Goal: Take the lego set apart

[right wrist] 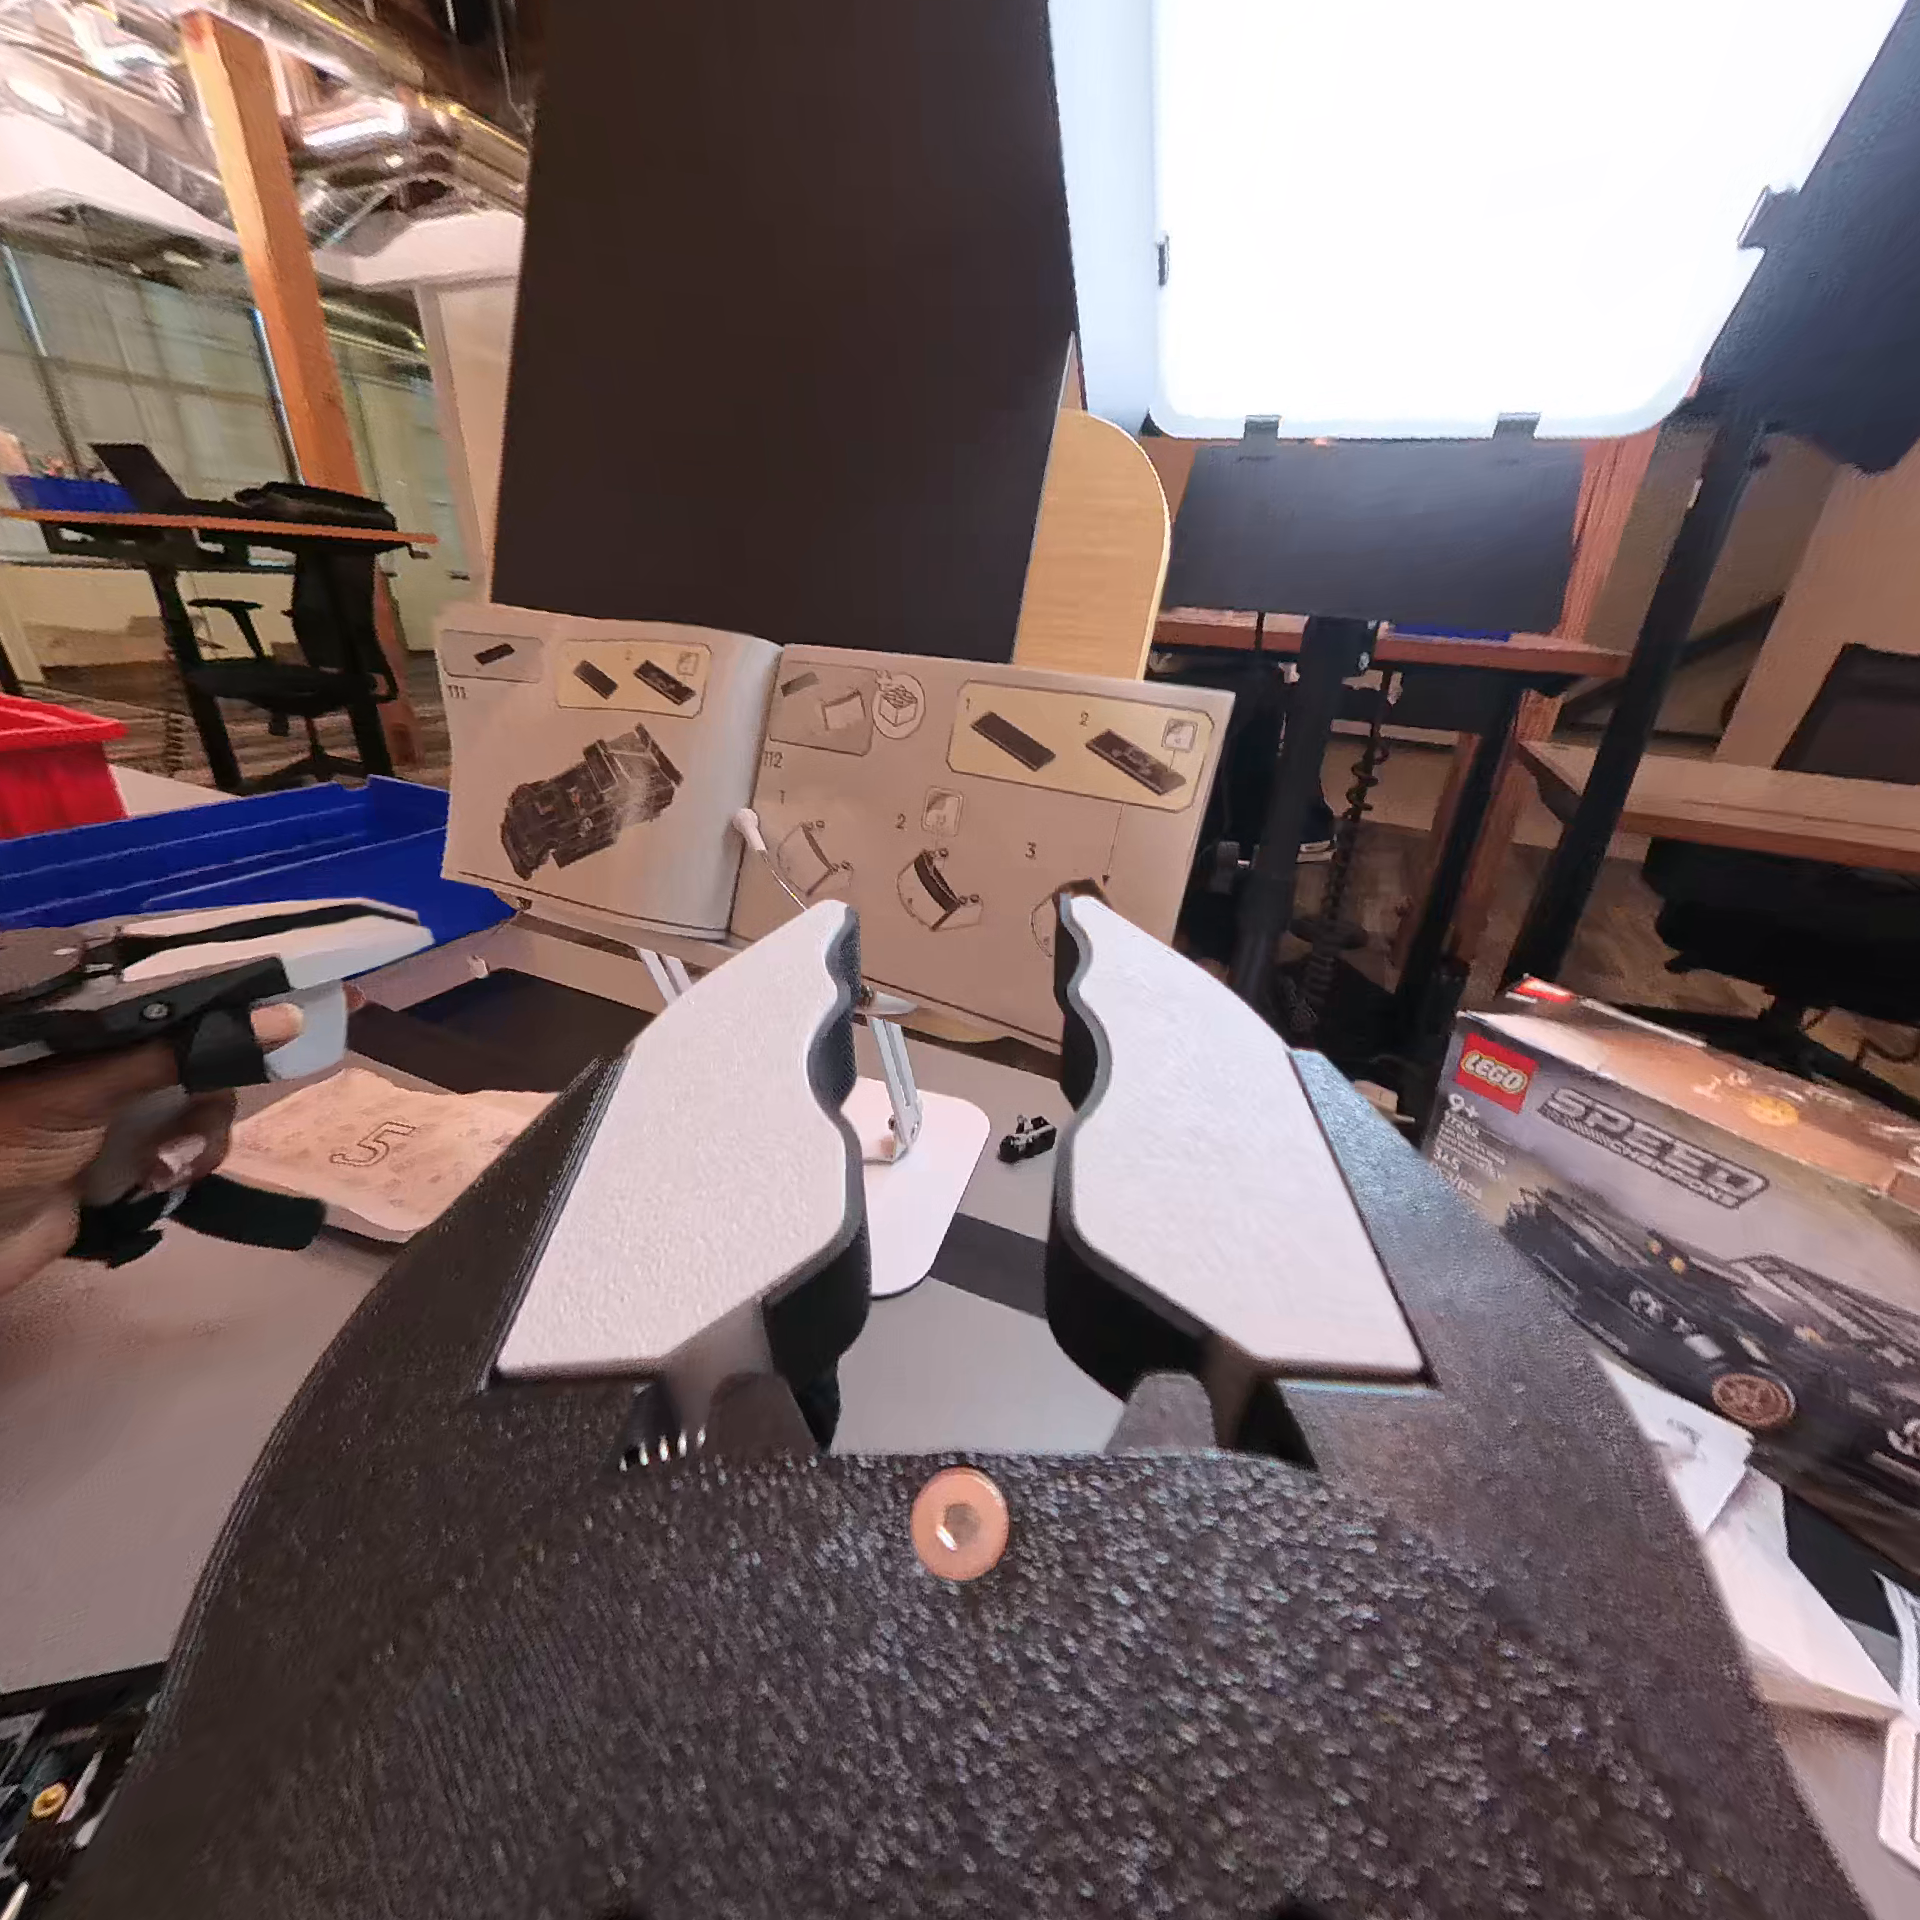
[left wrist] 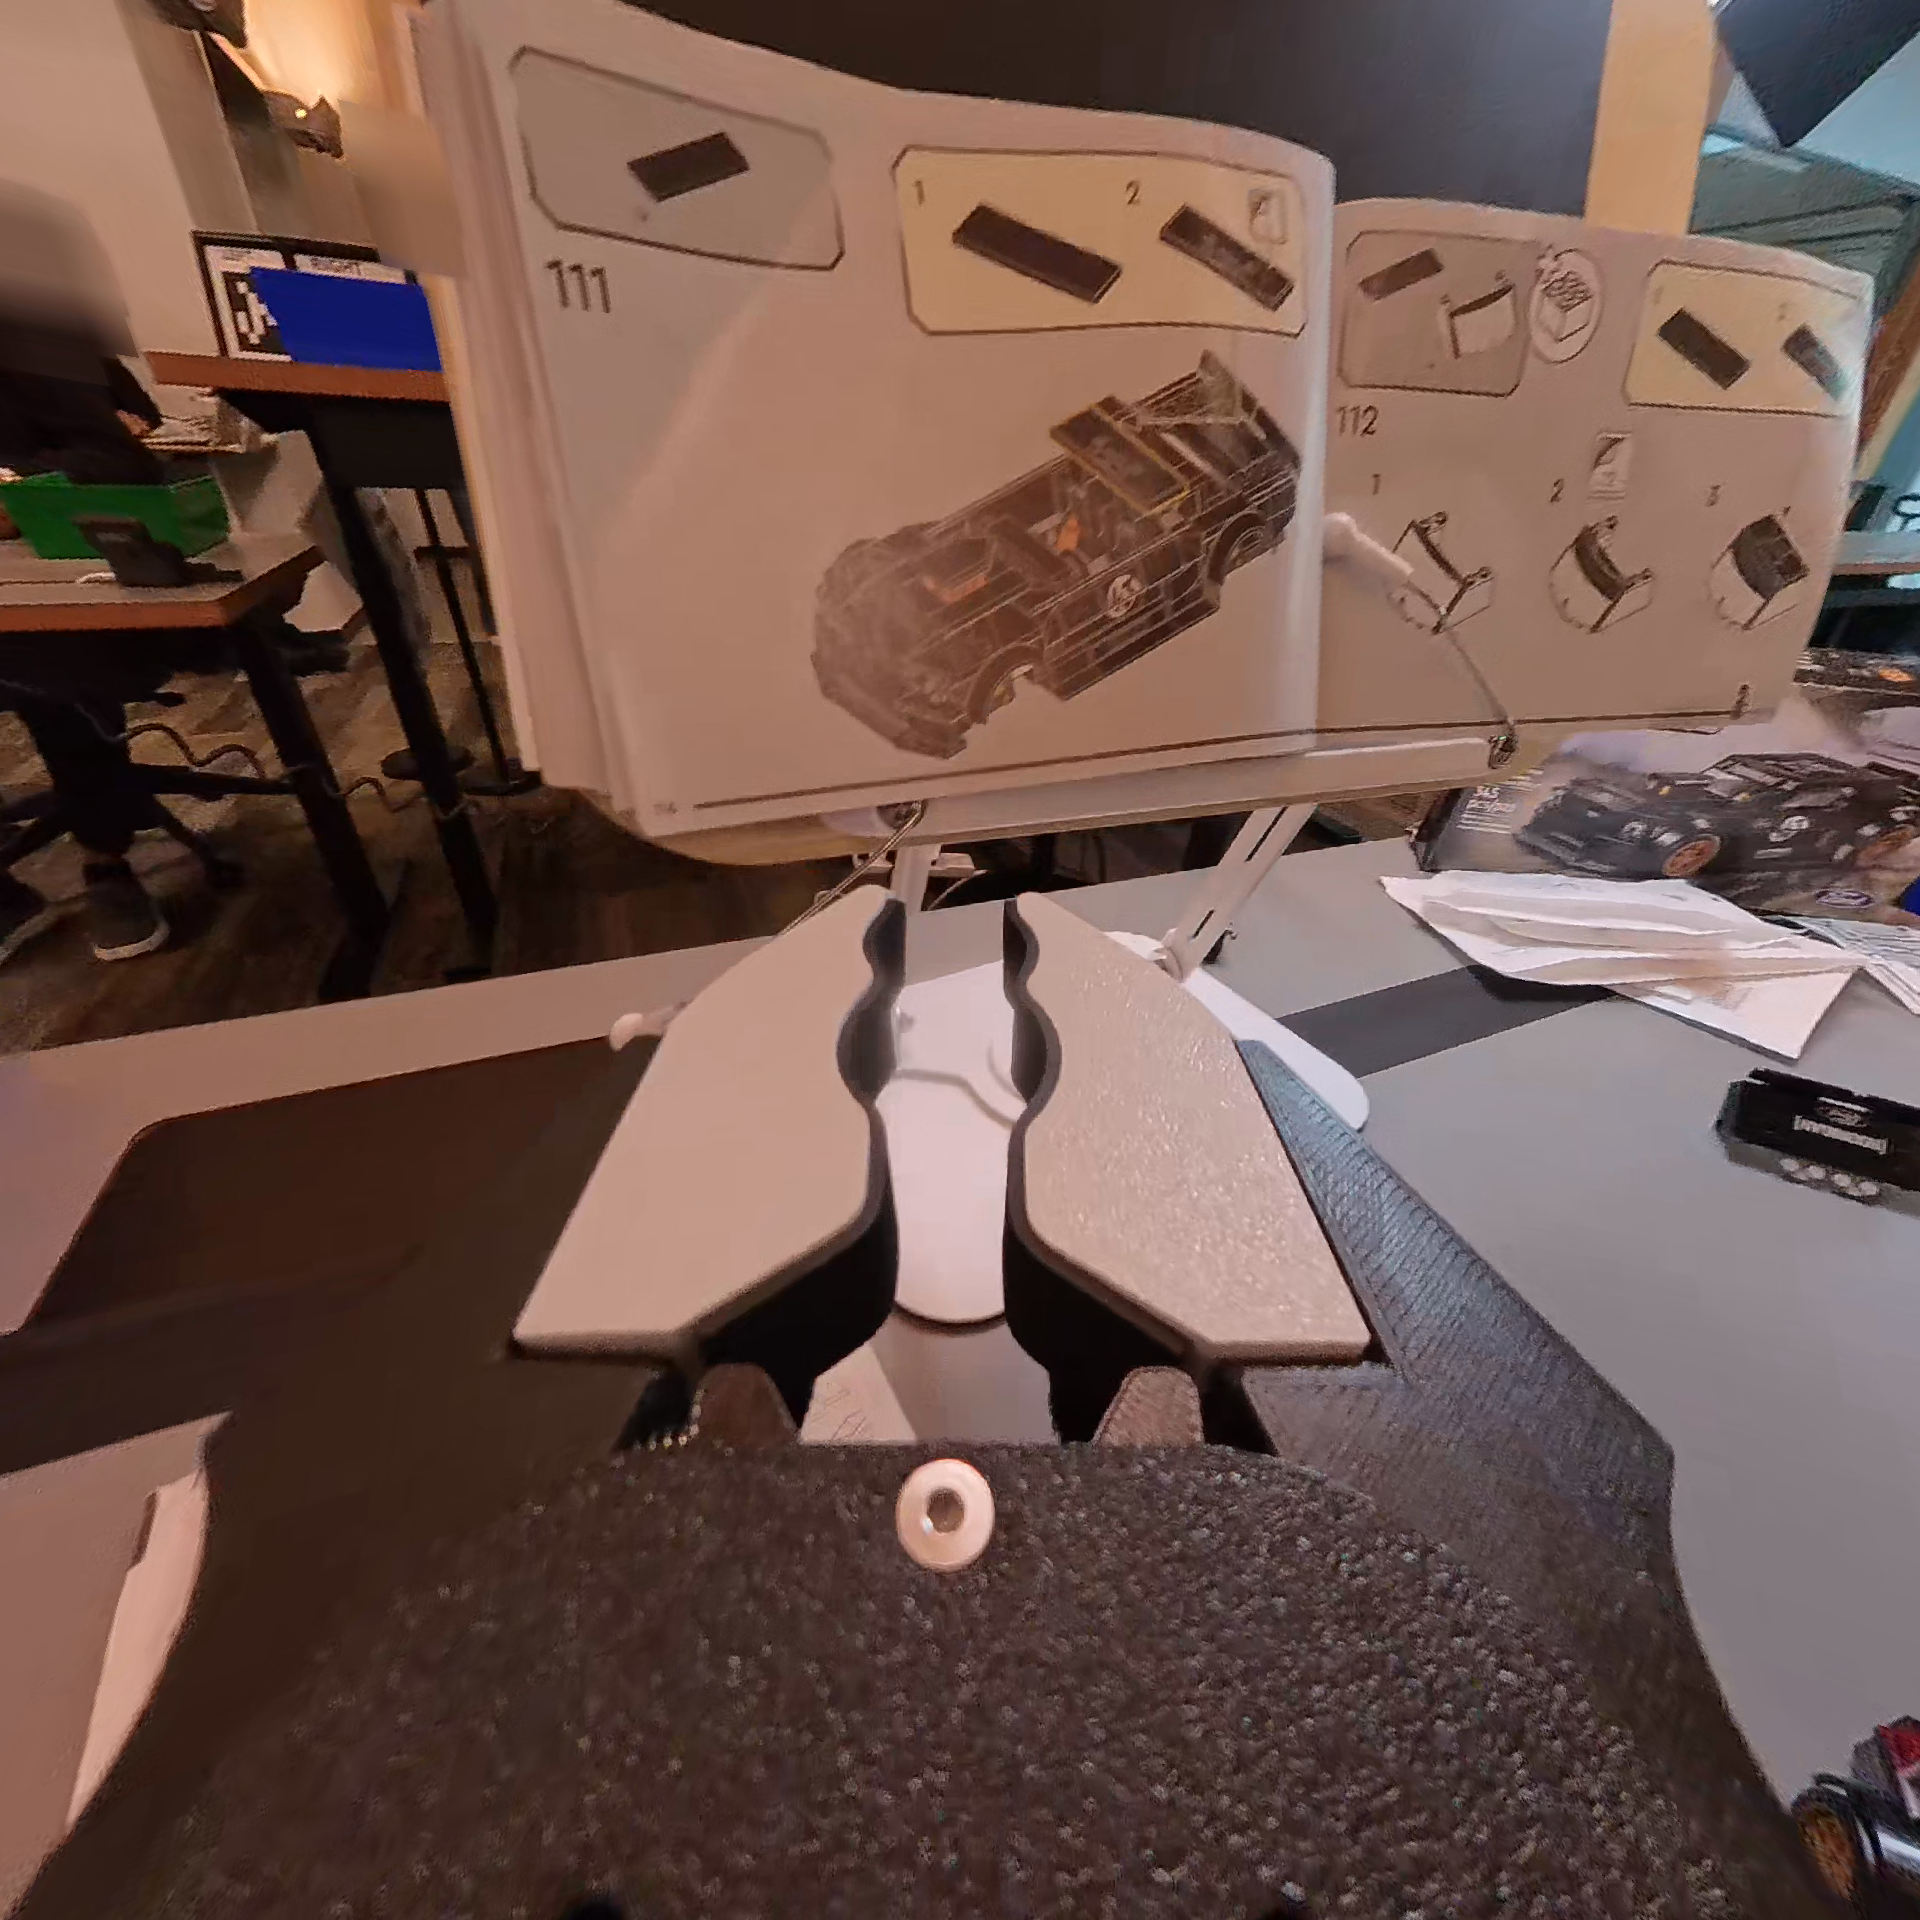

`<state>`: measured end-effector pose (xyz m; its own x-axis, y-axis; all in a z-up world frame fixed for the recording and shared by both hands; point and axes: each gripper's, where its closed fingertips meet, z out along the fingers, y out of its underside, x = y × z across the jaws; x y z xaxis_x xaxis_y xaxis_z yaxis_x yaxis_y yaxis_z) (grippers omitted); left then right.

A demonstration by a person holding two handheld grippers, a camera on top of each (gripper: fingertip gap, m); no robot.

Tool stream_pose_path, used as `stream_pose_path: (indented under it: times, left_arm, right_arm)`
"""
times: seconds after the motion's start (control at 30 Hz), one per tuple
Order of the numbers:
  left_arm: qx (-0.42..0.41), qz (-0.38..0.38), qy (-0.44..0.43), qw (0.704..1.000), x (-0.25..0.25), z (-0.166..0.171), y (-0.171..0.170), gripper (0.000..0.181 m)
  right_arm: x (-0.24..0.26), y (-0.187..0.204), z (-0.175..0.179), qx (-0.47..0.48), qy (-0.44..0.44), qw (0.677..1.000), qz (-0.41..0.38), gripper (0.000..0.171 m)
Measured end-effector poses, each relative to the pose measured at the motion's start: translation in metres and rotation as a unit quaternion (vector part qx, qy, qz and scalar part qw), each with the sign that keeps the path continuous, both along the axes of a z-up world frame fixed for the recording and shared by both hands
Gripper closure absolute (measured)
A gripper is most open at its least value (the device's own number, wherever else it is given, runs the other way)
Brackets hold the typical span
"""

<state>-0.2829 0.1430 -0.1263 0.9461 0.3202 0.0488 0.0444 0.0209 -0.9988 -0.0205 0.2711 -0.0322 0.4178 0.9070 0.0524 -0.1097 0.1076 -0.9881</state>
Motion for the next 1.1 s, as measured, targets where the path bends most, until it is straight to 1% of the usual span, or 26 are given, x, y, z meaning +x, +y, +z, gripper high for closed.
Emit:
stream_pose_path:
  times: [0.1,0.23,0.33,0.5,0.63,0.73,0.8,0.83,0.97,1.1]
  left_arm:
    - [-0.002,0.010,-0.013,1.000,-0.005,-0.005,-0.008,0.160]
    - [-0.008,0.032,-0.001,0.999,-0.017,-0.009,-0.017,0.159]
    - [-0.007,0.030,-0.013,0.999,-0.022,-0.009,-0.019,0.158]
    - [-0.015,0.022,0.000,1.000,-0.025,-0.014,-0.015,0.159]
    - [-0.032,0.026,0.044,0.998,-0.026,-0.013,-0.012,0.161]
    - [-0.036,0.017,0.053,0.998,-0.025,-0.012,-0.011,0.172]
    - [-0.038,0.015,0.068,0.997,-0.025,-0.013,-0.011,0.180]
    - [-0.038,0.015,0.074,0.996,-0.025,-0.014,-0.011,0.181]
    - [-0.044,0.003,0.062,0.997,-0.023,-0.020,-0.006,0.181]
    - [-0.032,0.007,0.063,0.997,-0.018,-0.014,-0.009,0.181]
  right_arm:
    - [-0.003,0.003,-0.009,-0.002,-0.015,1.000,-0.005,0.135]
    - [-0.008,0.002,-0.020,-0.004,-0.032,0.999,-0.002,0.135]
    - [-0.011,0.005,-0.029,-0.003,-0.044,0.999,-0.006,0.135]
    - [-0.025,0.009,-0.056,-0.042,-0.056,0.998,-0.002,0.133]
    - [-0.035,0.009,-0.077,-0.064,-0.054,0.997,-0.005,0.131]
    - [-0.039,0.005,-0.091,-0.061,-0.072,0.996,0.000,0.132]
    - [-0.038,0.005,-0.088,-0.051,-0.074,0.996,-0.003,0.130]
    - [-0.037,0.005,-0.084,-0.043,-0.071,0.997,-0.006,0.129]
    - [-0.030,0.008,-0.070,0.015,-0.073,0.996,-0.040,0.133]
    - [-0.021,0.012,-0.061,0.009,-0.056,0.997,-0.050,0.135]
